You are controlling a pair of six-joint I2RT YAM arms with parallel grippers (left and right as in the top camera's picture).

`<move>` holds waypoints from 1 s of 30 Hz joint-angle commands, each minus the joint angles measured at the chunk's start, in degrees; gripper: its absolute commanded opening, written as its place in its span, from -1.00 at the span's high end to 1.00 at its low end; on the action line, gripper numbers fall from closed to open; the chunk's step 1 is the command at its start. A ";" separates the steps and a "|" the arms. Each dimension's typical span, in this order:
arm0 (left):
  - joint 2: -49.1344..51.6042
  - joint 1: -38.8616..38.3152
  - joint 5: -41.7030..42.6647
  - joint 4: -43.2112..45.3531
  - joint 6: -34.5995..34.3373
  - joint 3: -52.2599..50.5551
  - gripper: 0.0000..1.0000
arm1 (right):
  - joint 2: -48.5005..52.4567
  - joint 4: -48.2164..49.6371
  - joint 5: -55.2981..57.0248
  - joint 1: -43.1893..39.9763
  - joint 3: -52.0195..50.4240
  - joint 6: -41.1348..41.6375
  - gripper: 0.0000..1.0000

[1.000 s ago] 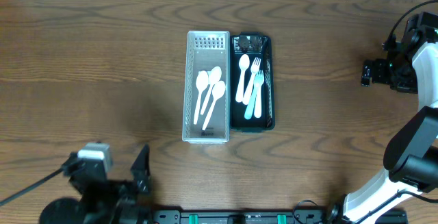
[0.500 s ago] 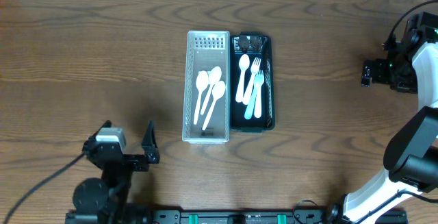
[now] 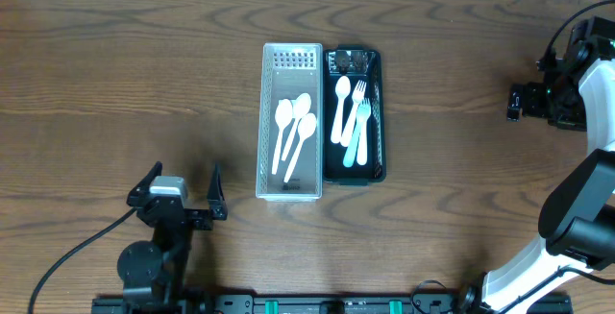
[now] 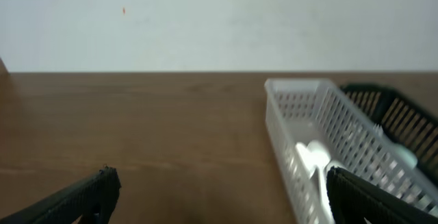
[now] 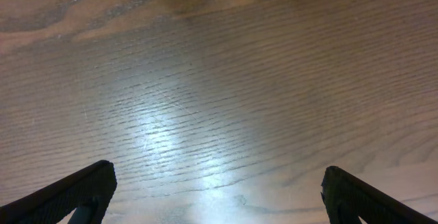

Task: Pack container

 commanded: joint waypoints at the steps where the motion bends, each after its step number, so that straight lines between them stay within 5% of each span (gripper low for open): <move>1: -0.59 0.46 0.35 1.22 2.91 -3.13 -0.96 | -0.11 0.00 -0.20 -0.24 -0.04 -0.66 -0.99; 30: -0.46 0.50 0.37 6.34 3.30 -9.11 -0.96 | -0.11 -0.02 -0.20 -0.26 -0.04 -0.66 -0.99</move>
